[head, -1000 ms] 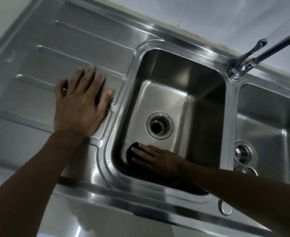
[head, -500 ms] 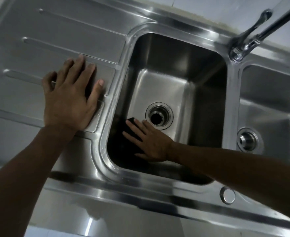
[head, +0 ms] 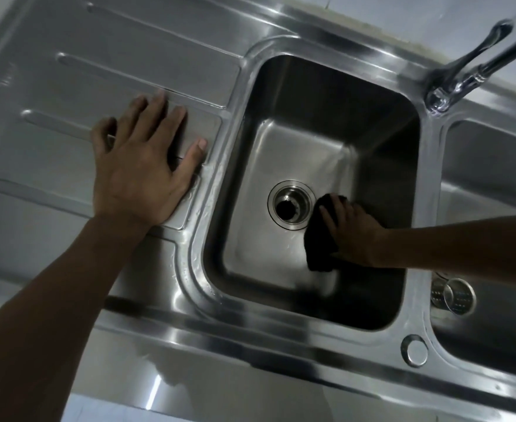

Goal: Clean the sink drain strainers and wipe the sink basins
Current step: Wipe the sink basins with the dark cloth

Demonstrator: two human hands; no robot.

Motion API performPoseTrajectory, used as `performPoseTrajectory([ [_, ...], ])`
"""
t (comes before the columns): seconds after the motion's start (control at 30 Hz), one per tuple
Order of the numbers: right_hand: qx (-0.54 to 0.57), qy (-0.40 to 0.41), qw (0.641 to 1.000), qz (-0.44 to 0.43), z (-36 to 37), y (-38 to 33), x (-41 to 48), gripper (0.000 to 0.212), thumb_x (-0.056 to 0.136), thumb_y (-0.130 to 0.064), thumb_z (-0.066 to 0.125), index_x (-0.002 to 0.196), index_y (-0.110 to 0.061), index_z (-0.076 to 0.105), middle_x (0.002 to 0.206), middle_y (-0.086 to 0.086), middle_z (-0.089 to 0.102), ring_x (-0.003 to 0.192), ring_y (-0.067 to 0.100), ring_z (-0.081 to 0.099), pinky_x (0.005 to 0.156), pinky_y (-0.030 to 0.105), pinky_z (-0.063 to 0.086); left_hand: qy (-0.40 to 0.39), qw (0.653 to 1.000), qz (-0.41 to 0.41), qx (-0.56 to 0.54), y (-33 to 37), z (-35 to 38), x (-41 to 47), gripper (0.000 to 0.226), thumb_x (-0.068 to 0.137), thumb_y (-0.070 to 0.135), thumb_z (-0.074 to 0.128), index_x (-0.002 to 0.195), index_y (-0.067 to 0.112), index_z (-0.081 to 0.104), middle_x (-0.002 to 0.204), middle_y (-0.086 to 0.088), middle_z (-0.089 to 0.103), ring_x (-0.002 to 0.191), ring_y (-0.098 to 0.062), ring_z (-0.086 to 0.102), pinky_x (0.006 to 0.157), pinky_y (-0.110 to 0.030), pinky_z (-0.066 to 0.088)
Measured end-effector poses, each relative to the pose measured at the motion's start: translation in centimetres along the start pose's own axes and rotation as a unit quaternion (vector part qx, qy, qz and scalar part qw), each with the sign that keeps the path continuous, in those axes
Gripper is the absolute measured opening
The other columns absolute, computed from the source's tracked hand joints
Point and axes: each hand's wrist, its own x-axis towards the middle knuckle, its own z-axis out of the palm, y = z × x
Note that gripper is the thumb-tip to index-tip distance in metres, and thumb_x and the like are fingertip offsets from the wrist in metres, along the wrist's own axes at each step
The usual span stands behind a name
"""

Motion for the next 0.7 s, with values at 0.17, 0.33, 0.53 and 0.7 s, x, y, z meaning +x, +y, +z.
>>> performPoseTrajectory([
  [0.17, 0.071, -0.015, 0.996, 0.042, 0.4, 0.4, 0.8, 0.106, 0.097, -0.065, 0.042, 0.156, -0.001, -0.019, 0.159, 0.038, -0.019, 0.153, 0.05, -0.001, 0.124, 0.051, 0.012, 0.013, 1.0, 0.007, 0.005, -0.2, 0.4, -0.1, 0.062, 0.105, 0.067, 0.028, 0.148, 0.026, 0.046, 0.165, -0.001, 0.037, 0.153, -0.023, 0.031, 0.116, -0.054, 0.024],
  [0.33, 0.147, -0.014, 0.989, -0.018, 2.1, -6.1, -1.7, 0.084, 0.105, -0.044, 0.037, 0.158, -0.002, -0.014, 0.158, 0.04, -0.02, 0.15, 0.056, 0.001, 0.121, 0.054, 0.019, 0.01, 1.0, 0.003, 0.0, -0.1, 0.3, 0.0, 0.061, 0.105, 0.067, 0.029, 0.148, 0.026, 0.045, 0.165, -0.001, 0.037, 0.153, -0.023, 0.031, 0.116, -0.054, 0.024],
  [0.53, 0.209, 0.176, 0.957, -0.094, -0.3, -10.8, 2.1, 0.071, 0.107, -0.035, 0.033, 0.16, -0.005, -0.004, 0.16, 0.036, -0.019, 0.151, 0.054, -0.006, 0.123, 0.056, 0.005, 0.0, 1.0, 0.0, 0.008, 0.0, -0.1, 0.0, 0.064, 0.104, 0.067, 0.027, 0.149, 0.026, 0.045, 0.165, -0.001, 0.036, 0.154, -0.022, 0.03, 0.115, -0.056, 0.026],
  [0.7, 0.291, 0.267, 0.918, 0.006, -5.4, -10.0, 9.0, 0.075, 0.106, -0.043, 0.031, 0.16, -0.007, -0.008, 0.162, 0.033, -0.018, 0.153, 0.048, -0.006, 0.125, 0.056, 0.009, -0.021, 1.0, -0.008, 0.014, 0.5, -0.6, 0.0, 0.066, 0.104, 0.067, 0.029, 0.151, 0.025, 0.046, 0.167, 0.001, 0.034, 0.155, -0.021, 0.029, 0.118, -0.055, 0.026],
])
